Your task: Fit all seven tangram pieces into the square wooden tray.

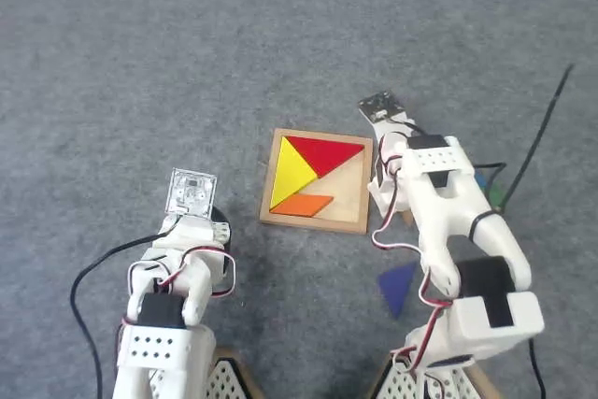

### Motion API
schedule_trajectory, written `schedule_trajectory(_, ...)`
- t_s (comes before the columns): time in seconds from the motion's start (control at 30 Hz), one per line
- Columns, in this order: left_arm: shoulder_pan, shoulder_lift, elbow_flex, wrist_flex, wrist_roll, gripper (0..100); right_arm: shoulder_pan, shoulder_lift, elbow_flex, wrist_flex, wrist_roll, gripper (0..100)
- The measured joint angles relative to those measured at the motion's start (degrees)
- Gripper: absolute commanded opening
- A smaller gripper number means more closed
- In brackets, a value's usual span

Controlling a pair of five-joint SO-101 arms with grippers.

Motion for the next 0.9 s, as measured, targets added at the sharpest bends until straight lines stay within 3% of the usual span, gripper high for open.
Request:
schedule_trajectory(0.8, 0.00, 0.00, 0.00, 0.00, 0.00, 2, 1.58, 1.76, 0.00, 0.00, -1.14, 20.3)
schedule_trajectory(0.9, 0.00, 0.00, 0.00, 0.00, 0.00, 2, 1.58, 1.76, 0.00, 0.09, -1.23, 15.4)
